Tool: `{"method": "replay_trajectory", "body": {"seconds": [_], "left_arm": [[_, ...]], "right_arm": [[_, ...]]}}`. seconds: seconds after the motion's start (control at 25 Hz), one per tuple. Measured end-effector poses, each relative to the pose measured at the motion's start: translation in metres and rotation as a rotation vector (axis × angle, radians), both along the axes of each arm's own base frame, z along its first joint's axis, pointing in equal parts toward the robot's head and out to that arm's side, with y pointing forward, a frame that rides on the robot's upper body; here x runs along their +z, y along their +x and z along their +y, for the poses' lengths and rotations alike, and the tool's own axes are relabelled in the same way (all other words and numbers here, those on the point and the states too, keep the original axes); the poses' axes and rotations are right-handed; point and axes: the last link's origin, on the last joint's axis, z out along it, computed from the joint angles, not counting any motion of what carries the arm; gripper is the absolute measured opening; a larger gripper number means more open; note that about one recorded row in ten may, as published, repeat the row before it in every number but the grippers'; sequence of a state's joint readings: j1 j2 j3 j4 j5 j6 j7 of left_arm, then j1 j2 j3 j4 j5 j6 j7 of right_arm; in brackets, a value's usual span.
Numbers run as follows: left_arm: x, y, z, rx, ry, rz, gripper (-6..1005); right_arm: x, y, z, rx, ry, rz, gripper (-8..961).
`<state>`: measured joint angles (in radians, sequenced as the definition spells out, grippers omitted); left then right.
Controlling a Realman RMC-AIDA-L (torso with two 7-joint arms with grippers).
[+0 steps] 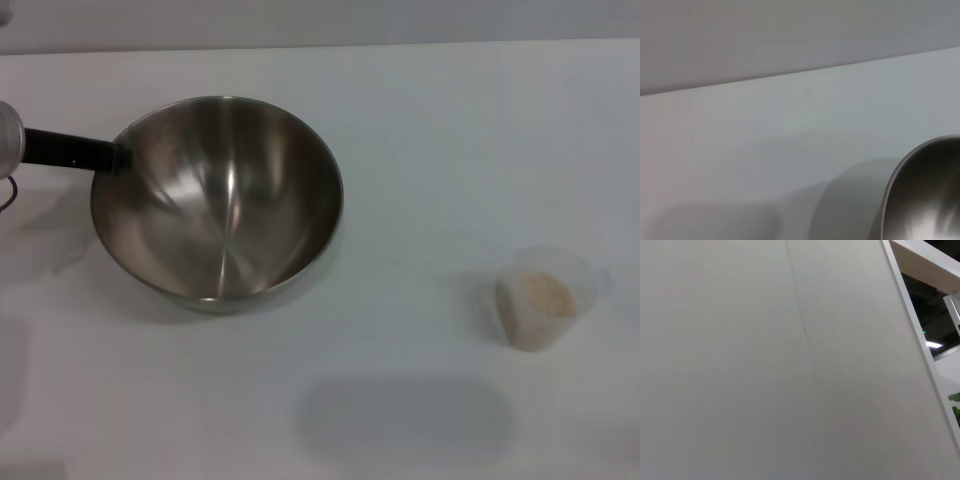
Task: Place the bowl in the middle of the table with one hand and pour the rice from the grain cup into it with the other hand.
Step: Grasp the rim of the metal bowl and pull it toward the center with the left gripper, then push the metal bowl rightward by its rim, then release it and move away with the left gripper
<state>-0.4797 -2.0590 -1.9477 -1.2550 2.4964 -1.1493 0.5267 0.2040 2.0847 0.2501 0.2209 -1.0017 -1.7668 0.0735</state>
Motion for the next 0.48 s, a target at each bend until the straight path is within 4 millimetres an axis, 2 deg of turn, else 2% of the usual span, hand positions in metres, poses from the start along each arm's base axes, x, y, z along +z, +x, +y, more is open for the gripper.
{"method": "replay_trajectory", "body": {"seconds": [0.12,0.48], "left_arm": [[0.007,0.005,0.001,-0.001,-0.025,-0.066,52],[0.007,0.016,0.001,-0.017,-0.080,-0.089,51]], "right_arm": [[0.000,0.000,0.000,0.001,0.000,0.001,828],[0.000,0.000,-0.001,-0.002,0.002,0.000,828]]}}
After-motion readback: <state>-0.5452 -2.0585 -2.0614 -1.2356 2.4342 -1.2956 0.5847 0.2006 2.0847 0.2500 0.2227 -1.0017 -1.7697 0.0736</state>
